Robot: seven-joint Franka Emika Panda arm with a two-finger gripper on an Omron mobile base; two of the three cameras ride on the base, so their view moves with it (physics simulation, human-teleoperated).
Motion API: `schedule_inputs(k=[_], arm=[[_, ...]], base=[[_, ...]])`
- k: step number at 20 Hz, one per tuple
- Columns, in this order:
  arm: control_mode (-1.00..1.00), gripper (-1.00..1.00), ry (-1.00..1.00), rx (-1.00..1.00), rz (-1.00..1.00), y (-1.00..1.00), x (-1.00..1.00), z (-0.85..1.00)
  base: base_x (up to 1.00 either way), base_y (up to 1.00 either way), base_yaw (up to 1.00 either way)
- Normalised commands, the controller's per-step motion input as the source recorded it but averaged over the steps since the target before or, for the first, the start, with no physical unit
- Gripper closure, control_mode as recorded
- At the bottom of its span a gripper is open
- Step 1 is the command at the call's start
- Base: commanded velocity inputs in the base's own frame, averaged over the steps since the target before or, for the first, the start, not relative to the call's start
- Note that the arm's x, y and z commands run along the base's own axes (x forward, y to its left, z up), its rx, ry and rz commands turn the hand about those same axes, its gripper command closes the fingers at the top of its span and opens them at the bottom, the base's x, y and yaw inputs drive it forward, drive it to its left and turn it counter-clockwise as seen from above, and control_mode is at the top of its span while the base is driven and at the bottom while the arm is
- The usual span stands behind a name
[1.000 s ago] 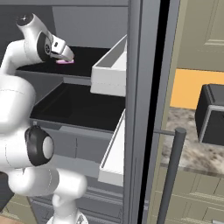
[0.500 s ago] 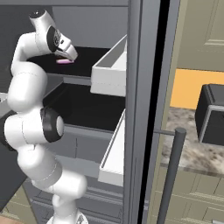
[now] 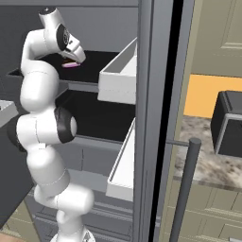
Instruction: Take the cake and cupcake from the fridge and place them on the empty tray on the dining counter.
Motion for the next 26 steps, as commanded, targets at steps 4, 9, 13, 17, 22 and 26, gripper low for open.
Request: schedule_inputs(k=[4,9,13,17,22,26], arm=[[-1.0,-1.0,0.07,0.07,0.0,0.0,-0.07,-0.63],[-1.0,-1.0,0.09,0.07,0.0,0.0,-0.1,-0.77],[-1.0,1.0,0.02,0.03,0.0,0.09,-0.19,-0.84],[-1.0,1.0,-0.06,0.0,0.0,0.13,-0.41,-0.57],[-1.0,1.0,-0.39,0.0,0.0,0.01,-0.18,-0.02],[-1.0,1.0,-0.39,0.0,0.03,0.01,-0.35,-0.19]], base=[[0.0,0.0,0.0],[0.0,0.0,0.0],[0.0,0.0,0.0],[0.0,0.0,0.0],[0.0,0.0,0.0],[0.0,0.0,0.0]])
